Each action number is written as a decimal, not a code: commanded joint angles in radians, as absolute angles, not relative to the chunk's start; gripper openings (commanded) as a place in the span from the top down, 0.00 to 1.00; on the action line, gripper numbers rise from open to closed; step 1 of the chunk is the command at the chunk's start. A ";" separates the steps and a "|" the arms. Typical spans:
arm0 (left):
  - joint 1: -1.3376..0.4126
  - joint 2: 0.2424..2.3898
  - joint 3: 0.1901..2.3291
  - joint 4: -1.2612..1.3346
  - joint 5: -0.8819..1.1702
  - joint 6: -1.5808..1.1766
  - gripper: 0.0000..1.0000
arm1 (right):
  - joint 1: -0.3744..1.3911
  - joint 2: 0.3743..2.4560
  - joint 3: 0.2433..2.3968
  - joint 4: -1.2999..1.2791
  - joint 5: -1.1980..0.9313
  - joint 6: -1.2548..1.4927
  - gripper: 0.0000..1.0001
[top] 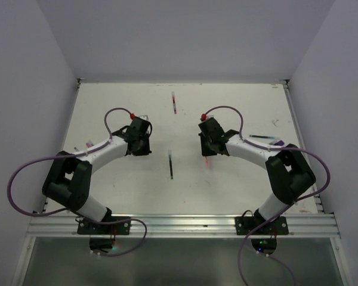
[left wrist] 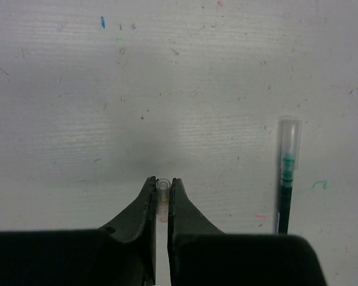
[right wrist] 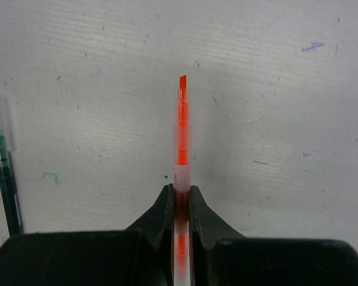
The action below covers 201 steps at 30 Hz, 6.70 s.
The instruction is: Open the pen caps
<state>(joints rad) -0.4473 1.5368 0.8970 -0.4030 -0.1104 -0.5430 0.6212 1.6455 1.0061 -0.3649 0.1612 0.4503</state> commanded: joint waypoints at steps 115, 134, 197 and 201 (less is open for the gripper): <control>-0.452 1.490 1.045 -0.618 -0.209 -0.477 0.55 | 0.671 1.549 1.152 -0.489 0.273 0.449 0.45; -0.466 1.034 0.798 -0.603 -0.149 -0.548 0.51 | 1.005 1.821 1.235 -0.367 0.295 0.581 0.55; -0.469 1.134 0.654 -0.172 0.258 -0.977 0.47 | 1.061 1.428 0.887 -0.034 0.029 0.552 1.00; -0.469 1.154 0.647 -0.144 0.275 -0.980 0.47 | 1.072 1.417 0.888 -0.029 0.022 0.554 1.00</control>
